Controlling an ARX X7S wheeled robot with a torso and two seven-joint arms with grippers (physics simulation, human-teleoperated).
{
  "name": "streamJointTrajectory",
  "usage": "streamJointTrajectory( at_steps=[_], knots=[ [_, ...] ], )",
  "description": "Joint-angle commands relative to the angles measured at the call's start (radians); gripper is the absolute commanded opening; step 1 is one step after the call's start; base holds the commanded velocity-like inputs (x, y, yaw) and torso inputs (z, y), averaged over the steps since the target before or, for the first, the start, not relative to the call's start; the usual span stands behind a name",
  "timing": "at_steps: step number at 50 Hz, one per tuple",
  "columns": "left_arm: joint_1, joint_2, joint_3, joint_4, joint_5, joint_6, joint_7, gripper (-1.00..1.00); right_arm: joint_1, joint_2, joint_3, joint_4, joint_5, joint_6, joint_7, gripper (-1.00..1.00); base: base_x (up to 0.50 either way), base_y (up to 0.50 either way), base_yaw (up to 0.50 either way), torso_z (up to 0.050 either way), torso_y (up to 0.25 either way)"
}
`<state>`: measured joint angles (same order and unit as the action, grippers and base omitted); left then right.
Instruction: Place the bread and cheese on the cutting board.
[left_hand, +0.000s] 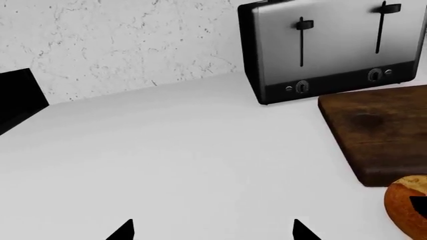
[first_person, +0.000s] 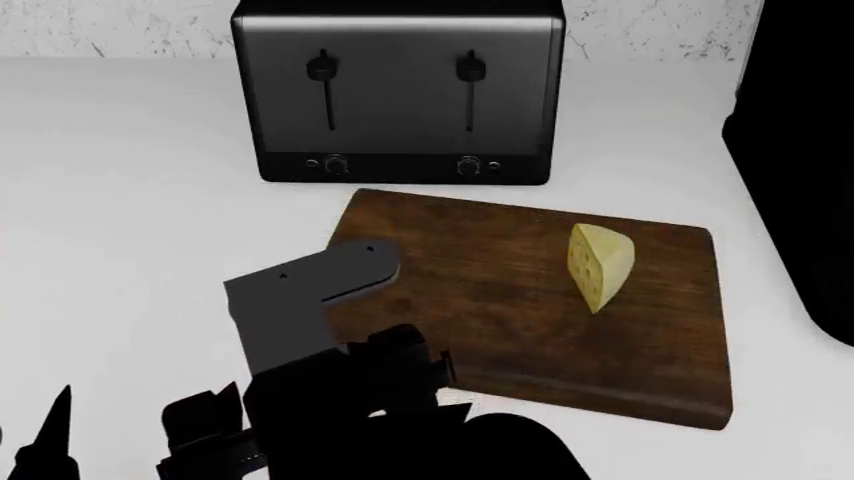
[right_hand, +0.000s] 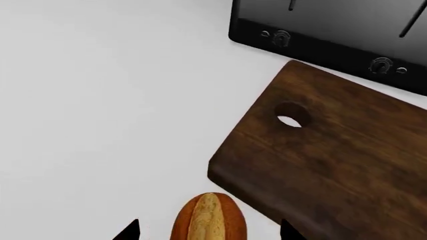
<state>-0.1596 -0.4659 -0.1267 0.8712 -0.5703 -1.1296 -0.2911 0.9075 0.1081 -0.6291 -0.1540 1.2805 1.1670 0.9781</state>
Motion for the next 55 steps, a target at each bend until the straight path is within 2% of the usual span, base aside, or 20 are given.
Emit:
streamJointTrajectory(
  at_steps=[1, 17, 34, 35, 49, 55],
  knots=[
    [-0.007, -0.002, -0.007, 0.009, -0.017, -0.017, -0.008, 1.0, -0.019, 0.014, -0.053, 0.047, -0.037, -0.025, -0.052, 1.0, 0.0, 0.0, 0.0, 0.0, 0.0],
    [-0.004, -0.008, -0.031, 0.009, -0.032, -0.019, -0.013, 1.0, 0.013, 0.007, -0.133, 0.217, -0.144, -0.106, -0.203, 1.0, 0.0, 0.0, 0.0, 0.0, 0.0],
    [-0.004, -0.013, -0.036, 0.005, -0.04, -0.011, -0.018, 1.0, -0.039, 0.015, -0.128, 0.162, -0.101, -0.107, -0.158, 1.0, 0.0, 0.0, 0.0, 0.0, 0.0],
    [-0.005, -0.013, -0.041, 0.008, -0.044, -0.015, -0.019, 1.0, -0.031, 0.015, -0.122, 0.148, -0.096, -0.107, -0.147, -1.0, 0.0, 0.0, 0.0, 0.0, 0.0],
    [-0.012, -0.001, -0.069, 0.016, -0.082, -0.027, -0.021, 1.0, 0.04, -0.006, -0.083, 0.032, 0.013, -0.031, -0.022, -1.0, 0.0, 0.0, 0.0, 0.0, 0.0],
    [-0.009, -0.004, -0.072, 0.014, -0.084, -0.023, -0.023, 1.0, 0.103, 0.002, -0.067, 0.066, -0.009, -0.048, -0.031, -1.0, 0.0, 0.0, 0.0, 0.0, 0.0]
  ],
)
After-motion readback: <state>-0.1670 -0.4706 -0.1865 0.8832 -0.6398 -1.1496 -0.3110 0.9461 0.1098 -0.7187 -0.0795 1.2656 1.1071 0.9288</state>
